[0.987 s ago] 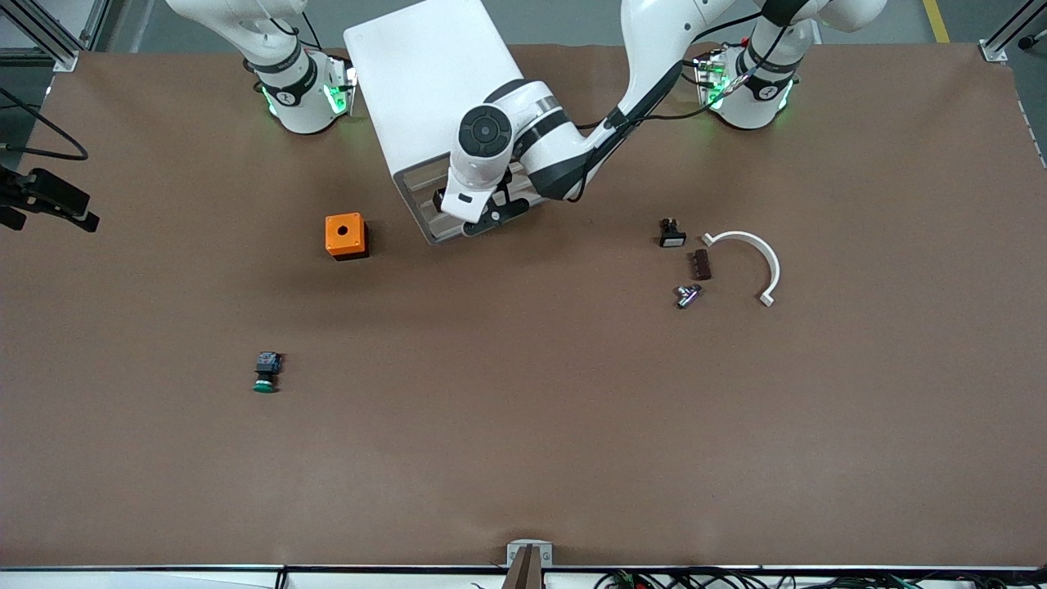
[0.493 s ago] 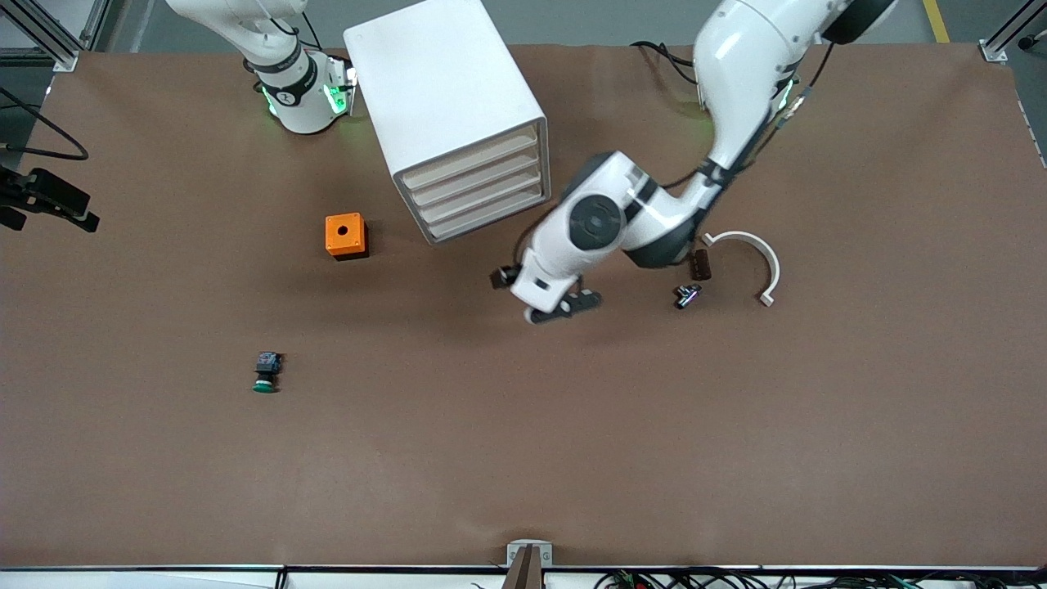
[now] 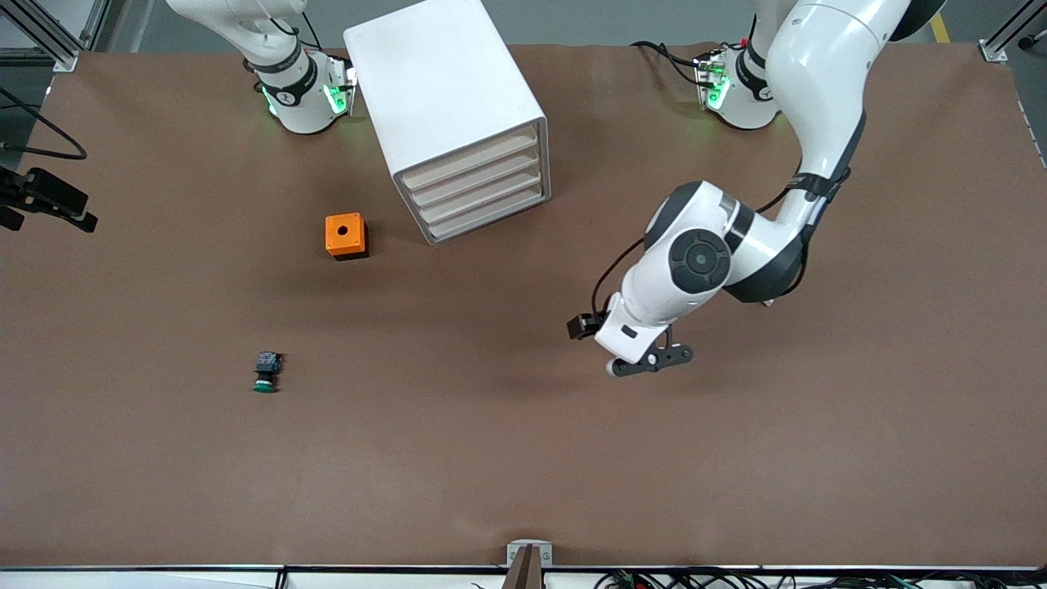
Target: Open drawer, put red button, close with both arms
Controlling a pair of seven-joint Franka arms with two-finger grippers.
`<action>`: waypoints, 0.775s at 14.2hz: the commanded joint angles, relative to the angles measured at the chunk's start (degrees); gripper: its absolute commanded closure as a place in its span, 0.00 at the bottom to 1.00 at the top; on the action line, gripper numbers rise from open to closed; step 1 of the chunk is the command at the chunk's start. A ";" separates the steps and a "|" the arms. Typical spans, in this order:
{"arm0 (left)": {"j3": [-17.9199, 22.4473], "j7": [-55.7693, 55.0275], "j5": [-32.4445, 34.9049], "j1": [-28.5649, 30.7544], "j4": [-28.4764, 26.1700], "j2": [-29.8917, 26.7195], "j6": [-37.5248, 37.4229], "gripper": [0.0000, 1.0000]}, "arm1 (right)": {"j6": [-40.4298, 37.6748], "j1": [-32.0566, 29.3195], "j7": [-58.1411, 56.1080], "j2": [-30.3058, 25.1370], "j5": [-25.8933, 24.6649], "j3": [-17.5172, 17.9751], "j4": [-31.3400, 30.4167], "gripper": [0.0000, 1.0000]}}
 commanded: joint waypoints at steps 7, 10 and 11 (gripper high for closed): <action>6.50 29.68 0.73 12.04 -0.90 -9.61 -9.12 0.00 | -0.14 0.30 0.93 1.25 -0.14 0.08 1.36 0.00; 8.62 29.85 0.29 11.86 -1.95 -15.76 -14.74 0.00 | -0.14 0.47 0.84 1.43 -0.49 0.08 1.45 0.00; 8.97 29.68 0.28 11.86 -3.18 -18.39 -16.32 0.00 | -0.14 0.47 0.84 1.52 -0.49 0.08 1.45 0.00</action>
